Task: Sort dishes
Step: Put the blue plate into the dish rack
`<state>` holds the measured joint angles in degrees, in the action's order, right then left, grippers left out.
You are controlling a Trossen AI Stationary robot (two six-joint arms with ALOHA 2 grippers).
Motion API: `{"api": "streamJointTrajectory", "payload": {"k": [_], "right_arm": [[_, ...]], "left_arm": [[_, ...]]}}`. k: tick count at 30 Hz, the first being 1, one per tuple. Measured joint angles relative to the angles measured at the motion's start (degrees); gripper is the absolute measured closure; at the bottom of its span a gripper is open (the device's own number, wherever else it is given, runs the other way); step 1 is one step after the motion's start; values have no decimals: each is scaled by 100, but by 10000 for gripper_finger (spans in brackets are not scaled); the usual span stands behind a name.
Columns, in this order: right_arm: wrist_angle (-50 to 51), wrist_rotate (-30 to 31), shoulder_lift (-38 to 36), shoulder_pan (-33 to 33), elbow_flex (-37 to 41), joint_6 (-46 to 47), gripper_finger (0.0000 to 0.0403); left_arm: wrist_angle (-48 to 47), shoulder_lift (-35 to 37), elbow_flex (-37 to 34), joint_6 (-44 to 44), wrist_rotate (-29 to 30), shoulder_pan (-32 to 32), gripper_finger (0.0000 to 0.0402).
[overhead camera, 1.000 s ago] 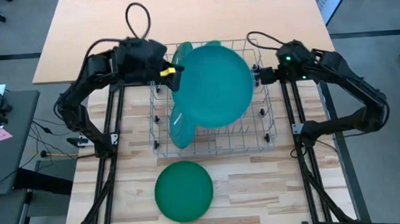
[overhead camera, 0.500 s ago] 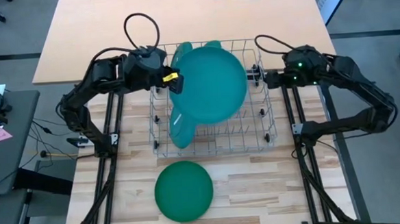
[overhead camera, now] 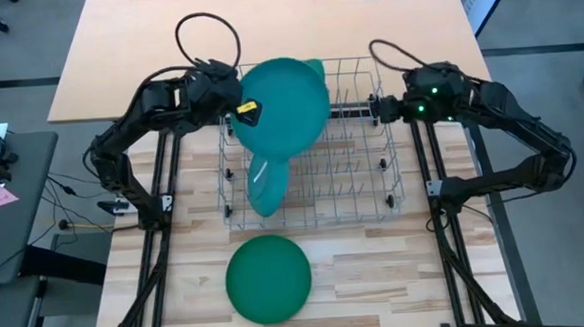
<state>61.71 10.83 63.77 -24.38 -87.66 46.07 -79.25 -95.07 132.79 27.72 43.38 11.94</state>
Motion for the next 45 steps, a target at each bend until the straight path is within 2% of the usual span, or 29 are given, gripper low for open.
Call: {"api": "streamJointTrajectory", "payload": {"k": [3, 7, 11, 13, 16, 23, 33, 45], "right_arm": [[-609, -6, -9, 17, 0, -104, 178], [-1269, -19, -13, 146, 0, -367, 178], [-1482, -43, -13, 263, 0, -453, 178], [-1423, -44, -8, 312, 0, -457, 178], [-1405, -44, -2, 391, 0, -475, 178], [-1753, -46, -40, 712, 0, -883, 178], [-2065, -46, -21, 1075, -2, -1057, 178], [-2243, -46, -7, 1086, -2, -1057, 178]], "left_arm": [[210, -26, 0, -224, 84, 34, 401], [516, -50, 0, -522, 589, -77, 401], [1157, -54, 2, -1123, 1343, -257, 401], [1393, -56, 2, -1429, 1452, -259, 402], [1490, -59, 2, -1535, 1381, -149, 401], [1260, -65, 0, -1117, 873, 190, 401], [1222, -65, 2, -991, 785, 157, 401], [1136, -65, 2, -889, 636, 149, 402]]}}
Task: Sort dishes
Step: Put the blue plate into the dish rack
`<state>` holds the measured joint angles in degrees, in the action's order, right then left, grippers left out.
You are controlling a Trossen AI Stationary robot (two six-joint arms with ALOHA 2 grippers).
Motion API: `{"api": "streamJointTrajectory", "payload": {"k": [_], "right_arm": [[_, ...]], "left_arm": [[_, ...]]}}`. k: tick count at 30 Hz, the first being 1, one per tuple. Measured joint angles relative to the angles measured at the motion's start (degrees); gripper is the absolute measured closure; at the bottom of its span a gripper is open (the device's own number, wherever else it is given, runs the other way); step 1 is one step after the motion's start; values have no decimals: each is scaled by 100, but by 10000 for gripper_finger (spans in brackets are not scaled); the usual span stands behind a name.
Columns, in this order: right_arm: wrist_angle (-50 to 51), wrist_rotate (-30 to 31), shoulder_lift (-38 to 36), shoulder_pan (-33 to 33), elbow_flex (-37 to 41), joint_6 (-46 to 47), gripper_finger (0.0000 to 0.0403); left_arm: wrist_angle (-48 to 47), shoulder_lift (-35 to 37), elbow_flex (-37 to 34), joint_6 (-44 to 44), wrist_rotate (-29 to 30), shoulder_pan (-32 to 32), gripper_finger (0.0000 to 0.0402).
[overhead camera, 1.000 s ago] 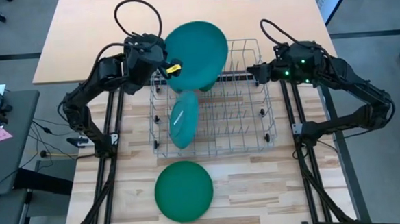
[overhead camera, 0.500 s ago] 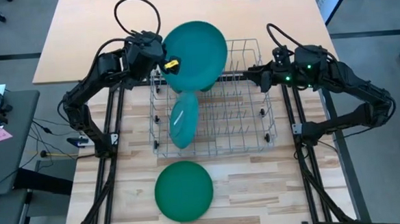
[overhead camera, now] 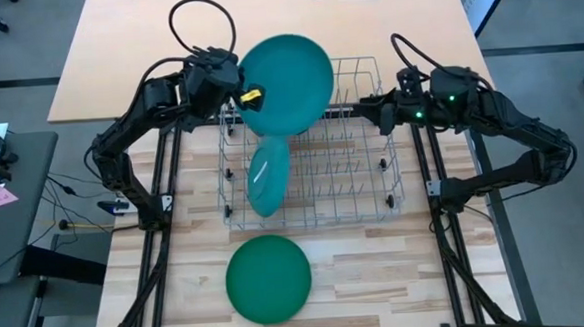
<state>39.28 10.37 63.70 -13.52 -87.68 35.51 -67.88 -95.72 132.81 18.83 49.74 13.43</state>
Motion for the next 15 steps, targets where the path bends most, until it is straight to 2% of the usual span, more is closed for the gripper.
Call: {"api": "streamJointTrajectory", "payload": {"k": [5, 10, 15], "right_arm": [[-172, -26, 0, 15, 0, -28, 178], [-517, -582, 0, 214, 0, -603, 178], [-683, -656, 0, 398, 0, -601, 178]], "left_arm": [[-93, 0, 0, 38, -2, 0, 401], [-91, 0, 0, 88, -38, 0, 401], [-89, 0, 0, 116, -44, -2, 401]]}}
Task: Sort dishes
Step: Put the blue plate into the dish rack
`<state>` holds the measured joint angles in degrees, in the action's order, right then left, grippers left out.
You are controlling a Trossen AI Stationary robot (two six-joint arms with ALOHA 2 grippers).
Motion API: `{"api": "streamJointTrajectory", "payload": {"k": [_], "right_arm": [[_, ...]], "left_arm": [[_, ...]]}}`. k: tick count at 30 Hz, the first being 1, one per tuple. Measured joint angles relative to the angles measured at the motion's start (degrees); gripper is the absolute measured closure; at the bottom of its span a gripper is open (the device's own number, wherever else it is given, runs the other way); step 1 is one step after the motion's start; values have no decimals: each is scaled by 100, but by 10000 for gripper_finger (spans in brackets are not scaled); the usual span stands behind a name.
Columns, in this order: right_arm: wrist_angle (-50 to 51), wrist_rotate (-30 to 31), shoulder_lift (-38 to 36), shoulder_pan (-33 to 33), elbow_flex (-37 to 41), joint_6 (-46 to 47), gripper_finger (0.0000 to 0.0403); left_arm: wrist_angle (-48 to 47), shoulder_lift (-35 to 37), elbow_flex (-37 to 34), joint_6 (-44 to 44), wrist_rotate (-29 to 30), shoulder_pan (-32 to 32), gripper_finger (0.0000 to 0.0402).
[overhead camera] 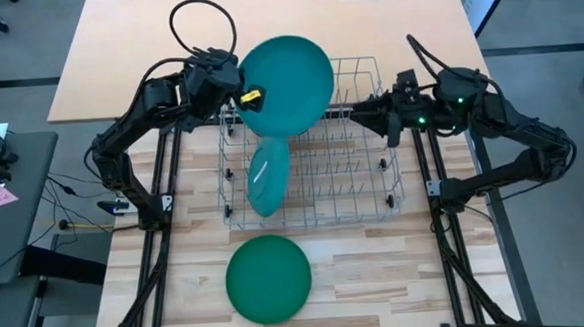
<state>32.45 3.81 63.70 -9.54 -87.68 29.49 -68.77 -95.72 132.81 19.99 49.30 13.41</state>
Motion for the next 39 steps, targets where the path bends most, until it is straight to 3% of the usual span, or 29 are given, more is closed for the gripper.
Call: {"api": "streamJointTrajectory", "payload": {"k": [4, 8, 19, 26, 33, 39], "right_arm": [[-383, 76, 31, 232, 0, -87, 178], [-660, 527, 117, 585, 0, -297, 170], [-155, 1431, 584, 1127, -735, -762, 102], [1049, 1723, 1059, 832, -1646, -967, 88], [1457, 1817, 1518, 416, -2329, -1161, 88], [1521, 2016, 1852, -9, -2406, -2024, 88]], "left_arm": [[4, 0, 0, 58, -92, -29, 402], [7, 0, 0, 89, -198, -54, 401], [14, 0, 0, 146, -208, -63, 401], [16, 2, 0, 107, -203, -63, 401], [13, 2, 0, 87, -167, -61, 401], [10, 2, 0, 63, -147, -77, 402]]}}
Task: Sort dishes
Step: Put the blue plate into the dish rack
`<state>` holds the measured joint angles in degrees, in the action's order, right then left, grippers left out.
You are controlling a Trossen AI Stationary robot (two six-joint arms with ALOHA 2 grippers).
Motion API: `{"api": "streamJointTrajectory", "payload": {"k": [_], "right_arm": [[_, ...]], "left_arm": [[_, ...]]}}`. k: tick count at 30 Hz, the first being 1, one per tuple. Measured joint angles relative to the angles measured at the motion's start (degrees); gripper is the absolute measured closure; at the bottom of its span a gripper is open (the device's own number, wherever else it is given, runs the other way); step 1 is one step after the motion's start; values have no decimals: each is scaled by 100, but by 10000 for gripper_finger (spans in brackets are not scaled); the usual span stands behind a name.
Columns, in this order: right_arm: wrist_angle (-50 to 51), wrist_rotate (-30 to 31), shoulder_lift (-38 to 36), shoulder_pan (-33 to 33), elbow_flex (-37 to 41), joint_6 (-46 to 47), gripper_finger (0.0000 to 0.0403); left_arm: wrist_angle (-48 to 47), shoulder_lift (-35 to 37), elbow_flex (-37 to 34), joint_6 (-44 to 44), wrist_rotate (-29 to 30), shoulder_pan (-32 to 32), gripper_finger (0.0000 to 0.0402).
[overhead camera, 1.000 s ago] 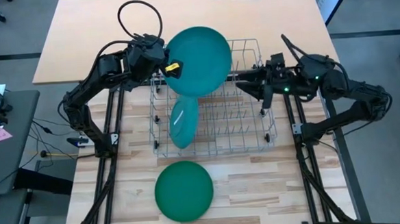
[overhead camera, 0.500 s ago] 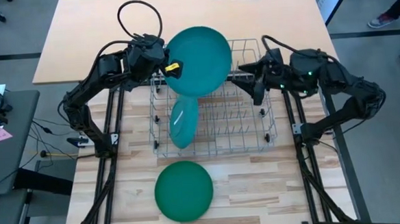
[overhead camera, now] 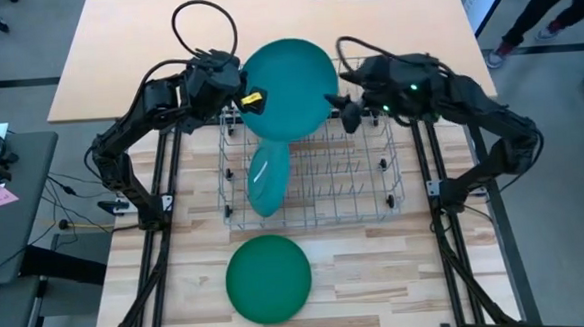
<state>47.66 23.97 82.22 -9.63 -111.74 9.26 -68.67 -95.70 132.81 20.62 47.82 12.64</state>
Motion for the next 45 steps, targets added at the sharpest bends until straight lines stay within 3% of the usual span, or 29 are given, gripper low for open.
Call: {"api": "streamJointTrajectory", "payload": {"k": [8, 14, 17, 25, 38, 45], "right_arm": [[13, -54, 157, -712, 0, -73, 92], [241, -1130, 282, -1232, -4, -75, 103], [364, -1381, 435, -1380, -2, -76, 122], [316, -1425, 507, -1434, 2, -30, 202], [625, -1425, 518, -1438, 2, 24, 386], [826, -1417, 422, -1451, 2, 205, 391]], "left_arm": [[49, 0, 0, -304, 8, -208, 402], [92, 2, 0, -444, 5, -346, 402], [268, 2, 0, -665, 3, -396, 402], [196, 2, 4, -689, -2, -406, 402], [203, 2, 4, -602, -2, -406, 402], [194, 2, 4, -452, -250, -404, 392]]}}
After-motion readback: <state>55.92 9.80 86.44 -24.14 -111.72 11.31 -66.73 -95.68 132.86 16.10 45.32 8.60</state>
